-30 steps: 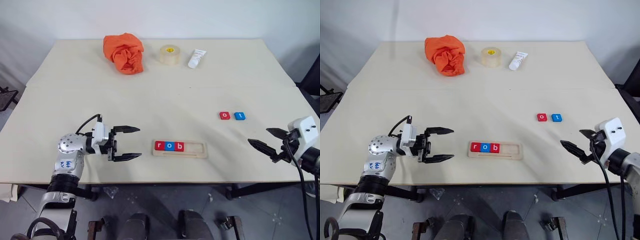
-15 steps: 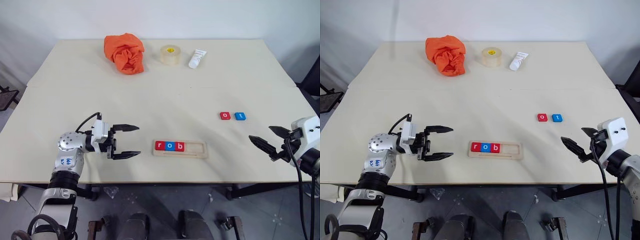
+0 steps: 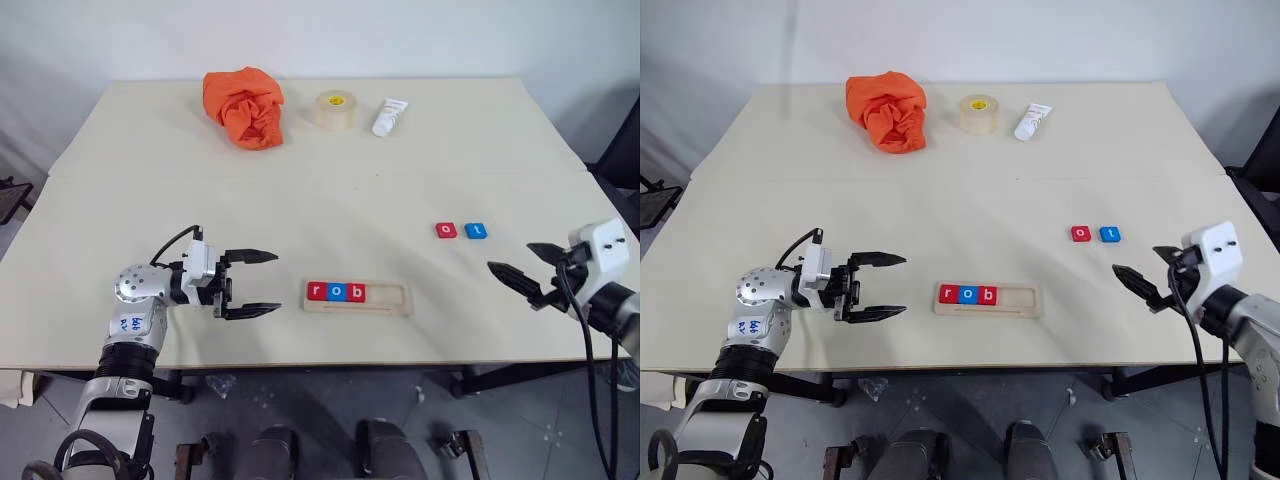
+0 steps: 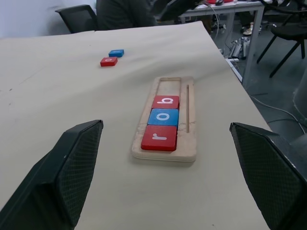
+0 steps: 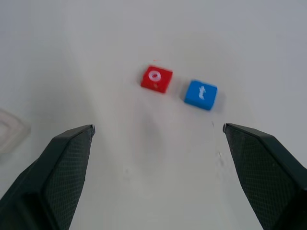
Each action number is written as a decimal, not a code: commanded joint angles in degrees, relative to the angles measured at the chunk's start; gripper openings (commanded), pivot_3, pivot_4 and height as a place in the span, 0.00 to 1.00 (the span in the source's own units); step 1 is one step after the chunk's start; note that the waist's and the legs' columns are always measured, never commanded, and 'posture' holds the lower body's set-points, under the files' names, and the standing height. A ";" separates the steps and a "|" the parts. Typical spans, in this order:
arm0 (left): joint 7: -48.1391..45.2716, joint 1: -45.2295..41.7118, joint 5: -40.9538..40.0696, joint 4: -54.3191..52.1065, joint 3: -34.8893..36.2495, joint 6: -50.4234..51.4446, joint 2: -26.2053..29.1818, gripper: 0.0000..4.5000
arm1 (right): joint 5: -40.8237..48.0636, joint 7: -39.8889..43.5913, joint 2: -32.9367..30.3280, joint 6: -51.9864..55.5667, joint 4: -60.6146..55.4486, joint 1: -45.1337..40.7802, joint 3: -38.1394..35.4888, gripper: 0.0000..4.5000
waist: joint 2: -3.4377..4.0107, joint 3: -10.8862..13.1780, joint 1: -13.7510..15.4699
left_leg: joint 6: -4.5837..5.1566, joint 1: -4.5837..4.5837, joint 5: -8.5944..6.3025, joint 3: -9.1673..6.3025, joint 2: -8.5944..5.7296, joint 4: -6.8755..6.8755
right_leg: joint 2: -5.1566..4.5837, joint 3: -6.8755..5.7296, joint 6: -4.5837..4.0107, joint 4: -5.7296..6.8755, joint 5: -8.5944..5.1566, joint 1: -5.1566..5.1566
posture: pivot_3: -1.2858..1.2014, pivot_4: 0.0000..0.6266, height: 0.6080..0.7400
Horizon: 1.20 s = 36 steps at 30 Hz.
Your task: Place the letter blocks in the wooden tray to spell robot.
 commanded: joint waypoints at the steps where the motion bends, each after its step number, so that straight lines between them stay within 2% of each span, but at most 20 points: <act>1: 0.54 0.72 -0.18 -2.51 0.95 -0.32 0.38 1.00 | -2.11 -3.32 1.11 -0.38 3.51 -6.54 4.40 1.00 | 0.00 0.00 0.12 | 0.00 0.00 0.01 0.03 0.00 0.00 | 0.00 0.03 0.00 0.01 0.00 -0.02 | 0.52 0.24 1.00; 7: 1.92 3.39 -0.53 -5.61 1.38 0.15 0.30 1.00 | -8.94 -8.63 8.09 -4.46 17.89 -19.43 13.93 1.00 | 0.00 0.00 0.08 | -0.02 -0.06 0.02 0.00 -0.02 0.00 | -0.02 0.00 0.00 0.04 0.00 -0.09 | 0.52 0.24 1.00; 12: 3.64 5.89 -0.81 -8.87 2.20 0.87 0.78 1.00 | -12.82 -11.65 13.02 -10.19 29.91 -25.13 16.80 1.00 | 0.00 0.00 0.17 | -0.02 -0.07 0.02 -0.04 -0.04 -0.01 | -0.02 -0.06 0.00 0.08 0.00 -0.10 | 0.52 0.24 1.00; 17: 4.79 8.26 -1.13 -11.73 2.98 1.69 1.62 1.00 | -14.93 -12.56 14.61 -14.67 36.29 -27.57 17.19 1.00 | 0.01 0.00 -0.03 | -0.02 -0.09 0.02 -0.06 -0.04 -0.01 | -0.02 -0.08 0.00 0.12 0.00 -0.09 | 0.52 0.24 1.00; 24: 6.22 10.17 -1.27 -14.17 3.35 2.39 2.07 1.00 | -15.08 -12.95 15.35 -15.50 36.88 -27.18 16.43 1.00 | 0.01 -0.01 -0.24 | -0.02 -0.09 0.02 -0.04 -0.01 -0.02 | -0.02 -0.07 0.00 0.13 0.00 -0.09 | 0.52 0.24 1.00; 32: 6.76 10.61 -1.38 -14.73 3.23 2.47 1.95 1.00 | -13.98 -16.42 17.88 -10.62 31.92 -23.47 14.67 1.00 | 0.02 -0.01 -0.29 | -0.02 -0.09 0.02 -0.05 -0.01 -0.02 | -0.02 -0.06 0.00 0.13 0.00 -0.09 | 0.52 0.24 1.00; 36: 6.28 10.85 -1.59 -14.63 3.25 2.35 2.10 1.00 | -13.83 -19.65 20.00 -8.40 28.80 -21.28 13.49 0.79 | 0.03 -0.02 -0.31 | -0.03 -0.07 0.01 -0.05 0.01 -0.03 | -0.03 -0.04 0.00 0.13 0.00 -0.09 | 0.52 0.24 1.00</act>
